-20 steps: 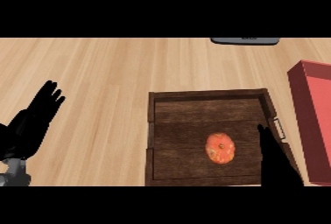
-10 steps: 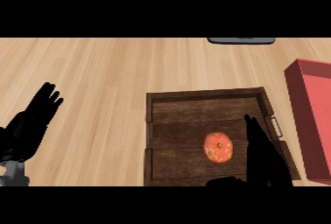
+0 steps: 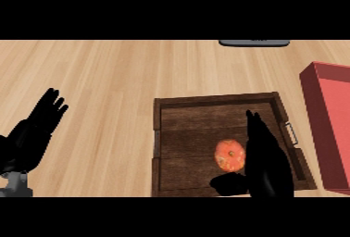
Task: Pick the squash from the tray and place it in the cardboard box
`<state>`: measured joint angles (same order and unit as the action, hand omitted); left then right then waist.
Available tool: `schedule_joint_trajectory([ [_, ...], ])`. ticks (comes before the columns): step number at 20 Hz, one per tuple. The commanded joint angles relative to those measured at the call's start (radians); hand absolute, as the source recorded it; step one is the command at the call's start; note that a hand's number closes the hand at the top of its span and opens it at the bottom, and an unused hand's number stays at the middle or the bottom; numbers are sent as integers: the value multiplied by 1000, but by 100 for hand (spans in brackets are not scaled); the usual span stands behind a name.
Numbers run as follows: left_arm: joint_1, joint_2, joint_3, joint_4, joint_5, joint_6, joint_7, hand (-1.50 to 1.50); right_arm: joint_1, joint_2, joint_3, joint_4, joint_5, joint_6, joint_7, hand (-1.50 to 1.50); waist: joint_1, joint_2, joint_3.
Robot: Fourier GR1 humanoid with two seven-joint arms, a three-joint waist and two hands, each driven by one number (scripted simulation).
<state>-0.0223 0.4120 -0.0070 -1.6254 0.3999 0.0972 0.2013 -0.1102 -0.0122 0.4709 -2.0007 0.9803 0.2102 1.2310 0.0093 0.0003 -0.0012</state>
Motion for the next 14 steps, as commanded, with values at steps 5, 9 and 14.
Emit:
schedule_joint_trajectory([
  [5, 15, 4, 22, -19, 3, -26, -8, 0, -32, 12, -13, 110, -9, 43, 192, -150, 2, 0, 0],
  [9, -6, -2, 26, 0, 1, -21, 13, 0, -78, 12, -43, 101, -51, 98, 229, -150, -3, -1, 0],
  [14, -8, 4, 41, 36, -5, -49, -10, 0, -115, 12, -52, 160, -65, 56, 247, -150, -4, 0, 0],
])
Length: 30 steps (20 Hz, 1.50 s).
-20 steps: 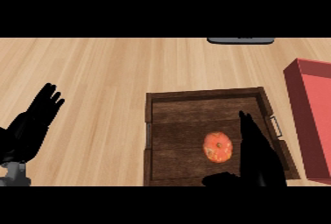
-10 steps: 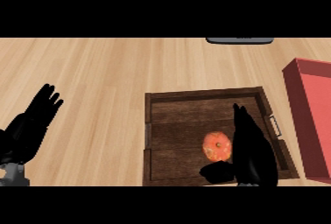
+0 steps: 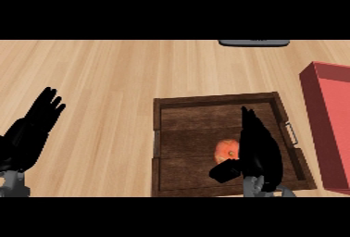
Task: Pick the squash from the tray and place it in the cardboard box
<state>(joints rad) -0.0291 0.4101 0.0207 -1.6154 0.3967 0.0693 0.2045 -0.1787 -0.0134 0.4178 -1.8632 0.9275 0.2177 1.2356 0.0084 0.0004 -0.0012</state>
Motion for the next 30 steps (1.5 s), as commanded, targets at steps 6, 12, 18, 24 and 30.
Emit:
schedule_joint_trajectory([
  [6, 14, -3, 9, -39, 15, -15, 42, 0, -39, 13, -6, 96, -1, 29, 221, -150, 4, -1, 1],
  [12, -3, -26, 4, -17, -14, -8, 24, 0, -15, 13, -7, 101, -34, 42, 221, -150, -3, 0, 0],
  [18, -37, -15, 28, 31, -18, -28, 31, 0, -49, 13, -19, 164, -65, 37, 198, -150, -6, 1, 1],
  [24, -20, -28, 43, -9, -23, -12, 44, 0, 42, 13, 52, 161, -33, -41, 203, -150, -7, -3, 1],
  [30, 22, -60, 27, 2, -62, -26, -11, 0, -2, 13, -22, 213, -35, 4, 145, -150, -5, -1, 1],
])
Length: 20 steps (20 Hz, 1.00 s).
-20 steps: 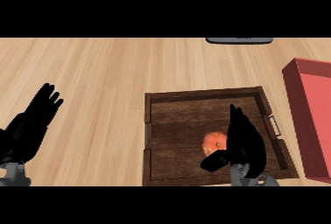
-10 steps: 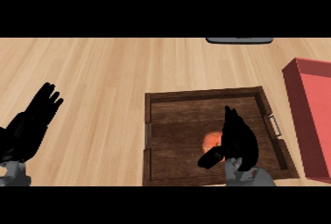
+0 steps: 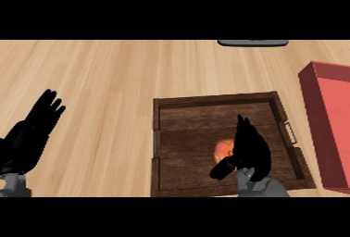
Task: Pick the squash from the tray and place it in the cardboard box
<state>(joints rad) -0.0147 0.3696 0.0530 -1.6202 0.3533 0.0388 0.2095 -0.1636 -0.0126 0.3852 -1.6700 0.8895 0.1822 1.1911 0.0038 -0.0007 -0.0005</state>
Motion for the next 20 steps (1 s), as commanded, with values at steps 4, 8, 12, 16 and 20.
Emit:
schedule_joint_trajectory([
  [4, 11, 36, 82, 8, 50, -71, 12, 0, 0, 12, 79, 7, 71, -60, 135, 150, -1, 0, 0],
  [8, -14, -9, 48, -7, 7, -43, 39, 0, -17, 12, 27, 29, 79, 7, 73, 150, -3, 0, 0],
  [12, -41, -32, 26, 8, -33, -22, 38, 0, -1, 12, 116, 62, 97, -69, 121, 150, -3, 0, 0],
  [16, -26, 0, 67, 21, 13, -78, 27, 0, -202, -87, -263, 253, -9, 21, -115, 150, 9, 8, 1],
  [20, -20, -34, 26, -14, -17, -61, 8, 0, -448, -184, -426, 535, -59, 29, -198, 150, 50, 18, 2],
])
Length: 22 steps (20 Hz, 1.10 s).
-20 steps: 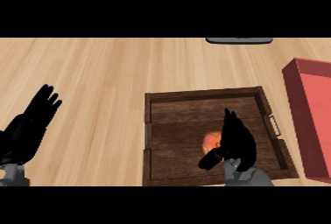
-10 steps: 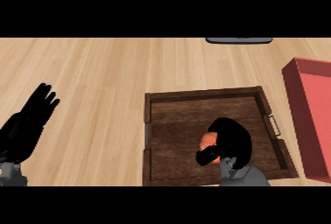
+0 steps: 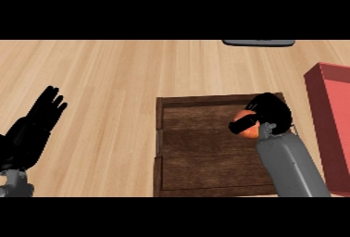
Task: Pick the squash from the tray and place it in the cardboard box
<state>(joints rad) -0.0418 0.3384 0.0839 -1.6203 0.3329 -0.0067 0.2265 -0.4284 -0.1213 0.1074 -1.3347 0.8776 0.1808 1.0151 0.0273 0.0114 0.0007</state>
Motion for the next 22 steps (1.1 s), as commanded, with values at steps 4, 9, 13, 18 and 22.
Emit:
schedule_joint_trajectory([
  [4, -46, -26, -18, 43, -41, 17, -13, 0, -294, -140, -156, 464, 27, -84, -150, 150, 7, 3, 0],
  [9, -30, -8, 19, 0, -16, 12, 42, 0, -389, -103, -93, 448, 124, -136, -76, 150, -11, -9, -1],
  [13, -12, 11, 36, 2, -7, -20, 37, 0, -488, -150, -81, 448, 157, -117, -110, 150, -14, -10, -1],
  [18, 58, -5, 39, -51, -6, -20, 24, 0, -562, -175, -51, 329, 251, -109, 24, 150, -20, -16, -1],
  [22, 31, -35, 29, -15, -25, 6, 18, 0, -606, -195, -46, 263, 333, -88, 138, 150, -32, -17, -2],
])
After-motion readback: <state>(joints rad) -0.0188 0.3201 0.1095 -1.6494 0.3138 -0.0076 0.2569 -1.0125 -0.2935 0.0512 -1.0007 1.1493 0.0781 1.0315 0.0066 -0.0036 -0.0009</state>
